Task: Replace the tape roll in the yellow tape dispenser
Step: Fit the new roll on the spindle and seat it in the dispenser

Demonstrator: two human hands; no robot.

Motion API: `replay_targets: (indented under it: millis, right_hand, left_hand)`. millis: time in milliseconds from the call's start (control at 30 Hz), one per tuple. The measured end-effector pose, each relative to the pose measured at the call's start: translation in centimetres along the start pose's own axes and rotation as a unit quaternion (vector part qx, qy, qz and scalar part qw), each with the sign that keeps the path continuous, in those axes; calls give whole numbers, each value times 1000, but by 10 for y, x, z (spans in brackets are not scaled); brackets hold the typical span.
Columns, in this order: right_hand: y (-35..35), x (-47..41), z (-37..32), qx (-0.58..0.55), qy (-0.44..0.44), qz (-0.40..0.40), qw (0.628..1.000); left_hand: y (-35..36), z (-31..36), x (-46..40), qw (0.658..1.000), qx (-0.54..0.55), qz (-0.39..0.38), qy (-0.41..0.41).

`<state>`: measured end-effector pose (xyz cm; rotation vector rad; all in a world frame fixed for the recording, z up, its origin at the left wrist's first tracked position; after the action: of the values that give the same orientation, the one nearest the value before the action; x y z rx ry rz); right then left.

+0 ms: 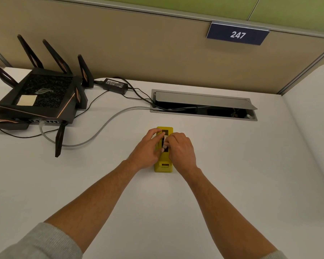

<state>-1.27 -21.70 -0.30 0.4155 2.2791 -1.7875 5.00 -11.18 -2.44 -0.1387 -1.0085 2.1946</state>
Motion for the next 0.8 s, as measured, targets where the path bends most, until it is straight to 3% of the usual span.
replay_targets:
  millis: [800]
  right_hand:
    - [-13,43,-18,-60,28,52,996]
  left_hand:
    - [-2,-3,3,1000,23,-9,13]
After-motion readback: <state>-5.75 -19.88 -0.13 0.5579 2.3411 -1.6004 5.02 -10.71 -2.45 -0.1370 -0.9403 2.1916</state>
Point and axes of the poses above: each hand's wrist, its own x-axis away from the middle knuckle, its own y-axis out of the palm, z = x × y, the point moved 5 cm from there along -x, towards the middle knuckle, and after that the axes turned 5 degrees about -y, right-handed, at the moved point
